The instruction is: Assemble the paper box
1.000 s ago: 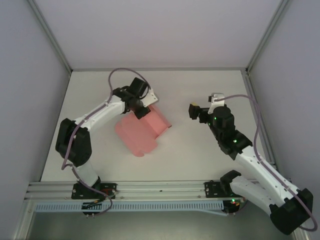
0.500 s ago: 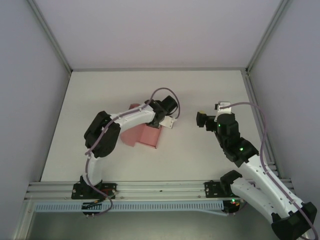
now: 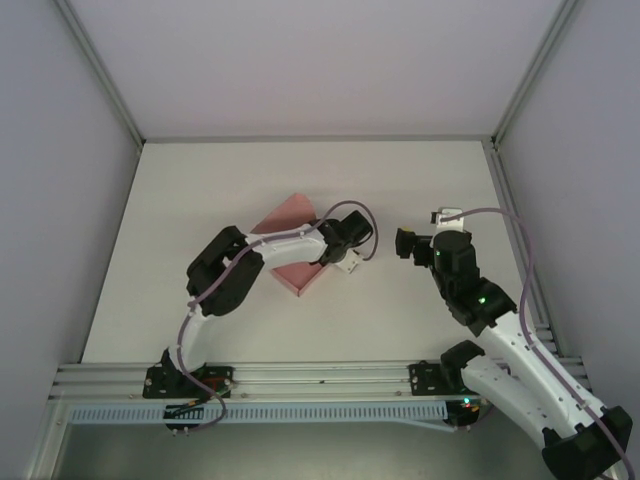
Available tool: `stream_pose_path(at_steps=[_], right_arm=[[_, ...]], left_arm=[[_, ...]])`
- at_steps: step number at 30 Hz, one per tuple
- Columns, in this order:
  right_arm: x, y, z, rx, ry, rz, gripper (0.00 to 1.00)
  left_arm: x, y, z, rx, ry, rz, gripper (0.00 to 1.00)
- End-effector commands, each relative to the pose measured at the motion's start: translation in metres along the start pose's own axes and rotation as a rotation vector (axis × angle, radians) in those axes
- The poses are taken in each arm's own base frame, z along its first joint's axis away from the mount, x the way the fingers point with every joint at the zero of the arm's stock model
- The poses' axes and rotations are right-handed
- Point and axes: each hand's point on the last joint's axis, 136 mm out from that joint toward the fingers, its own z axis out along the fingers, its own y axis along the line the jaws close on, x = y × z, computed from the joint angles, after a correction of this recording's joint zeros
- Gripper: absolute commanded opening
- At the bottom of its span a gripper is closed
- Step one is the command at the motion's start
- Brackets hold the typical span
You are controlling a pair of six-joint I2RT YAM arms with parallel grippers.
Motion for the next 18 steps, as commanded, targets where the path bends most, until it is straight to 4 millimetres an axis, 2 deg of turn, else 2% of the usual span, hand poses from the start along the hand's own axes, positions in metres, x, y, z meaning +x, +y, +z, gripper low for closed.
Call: stream_pose_path(at_steps=[1, 3, 4, 5, 9, 12, 15, 16, 18], right_arm=[[0.002, -0.003, 0.0, 0.011, 0.004, 0.02, 1.0], [0.002, -0.003, 0.001, 0.01, 0.01, 0.023, 1.0], [0.001, -0.002, 0.002, 0.01, 0.012, 0.025, 1.0], [0.001, 0.0, 0.002, 0.002, 0.016, 0.023, 1.0], [-0.005, 0.005, 0.004, -0.017, 0.026, 0.014, 1.0], [-0.01, 0.018, 0.007, -0.074, 0.036, -0.009, 1.0], [-0.007, 0.045, 0.016, -0.197, 0.083, -0.071, 1.0], [-0.004, 0.057, 0.02, -0.25, 0.112, -0.089, 1.0], [0.005, 0.078, 0.032, -0.336, 0.186, -0.115, 0.99]], left_arm=[[0.0, 0.026, -0.031, -0.033, -0.083, -0.1, 0.65], [0.0, 0.038, -0.047, -0.054, -0.134, -0.155, 0.75], [0.001, 0.045, -0.057, -0.072, -0.162, -0.19, 0.94], [0.002, 0.052, -0.067, -0.085, -0.19, -0.222, 1.0], [0.017, 0.073, -0.11, -0.146, -0.319, -0.393, 1.0], [0.041, 0.09, -0.147, -0.207, -0.472, -0.581, 1.0], [0.098, 0.114, -0.175, -0.352, -0.536, -0.945, 1.0], [0.125, 0.119, -0.184, -0.384, -0.555, -1.127, 1.0], [0.178, 0.114, -0.191, -0.387, -0.59, -1.505, 1.0]])
